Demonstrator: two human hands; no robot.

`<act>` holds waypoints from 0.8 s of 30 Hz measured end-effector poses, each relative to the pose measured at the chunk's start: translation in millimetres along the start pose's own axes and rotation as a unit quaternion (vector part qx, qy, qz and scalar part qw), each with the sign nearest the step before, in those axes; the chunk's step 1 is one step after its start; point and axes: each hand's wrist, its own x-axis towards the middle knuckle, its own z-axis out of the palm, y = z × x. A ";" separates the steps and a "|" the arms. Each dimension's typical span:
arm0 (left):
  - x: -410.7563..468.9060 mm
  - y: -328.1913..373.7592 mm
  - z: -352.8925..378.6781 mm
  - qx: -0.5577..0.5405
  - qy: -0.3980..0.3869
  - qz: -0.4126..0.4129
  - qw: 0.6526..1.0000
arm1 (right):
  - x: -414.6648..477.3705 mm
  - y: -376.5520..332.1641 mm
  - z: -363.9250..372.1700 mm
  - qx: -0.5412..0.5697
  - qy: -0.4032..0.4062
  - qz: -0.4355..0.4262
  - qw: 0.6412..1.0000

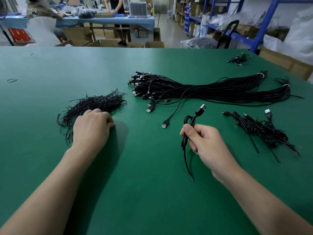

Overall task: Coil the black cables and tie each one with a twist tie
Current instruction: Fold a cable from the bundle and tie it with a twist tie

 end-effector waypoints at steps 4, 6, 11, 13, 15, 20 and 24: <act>1.3 7.5 3.1 -0.015 0.003 0.044 0.999 | -0.9 -0.5 1.6 -0.015 -0.009 -0.020 1.000; -2.4 23.5 -2.8 -0.176 0.056 0.060 0.981 | -2.0 -3.1 2.9 -0.010 -0.024 -0.036 0.999; -30.5 84.1 -14.0 -0.574 -0.050 0.056 0.815 | -7.9 -8.3 11.3 0.045 -0.101 -0.073 0.991; -39.3 96.9 -10.3 -0.624 -0.083 0.053 0.775 | -9.4 -8.9 15.2 0.063 -0.130 -0.050 0.988; -43.1 101.0 -6.6 -0.655 -0.102 0.042 0.747 | -10.9 -10.2 17.7 0.094 -0.157 -0.020 0.983; -48.5 101.8 -2.8 -0.670 -0.121 0.012 0.732 | -12.3 -10.0 22.3 0.149 -0.201 0.022 0.968; -50.9 104.0 -1.1 -0.671 -0.151 0.009 0.726 | -11.4 -11.5 22.2 0.179 -0.165 0.019 0.970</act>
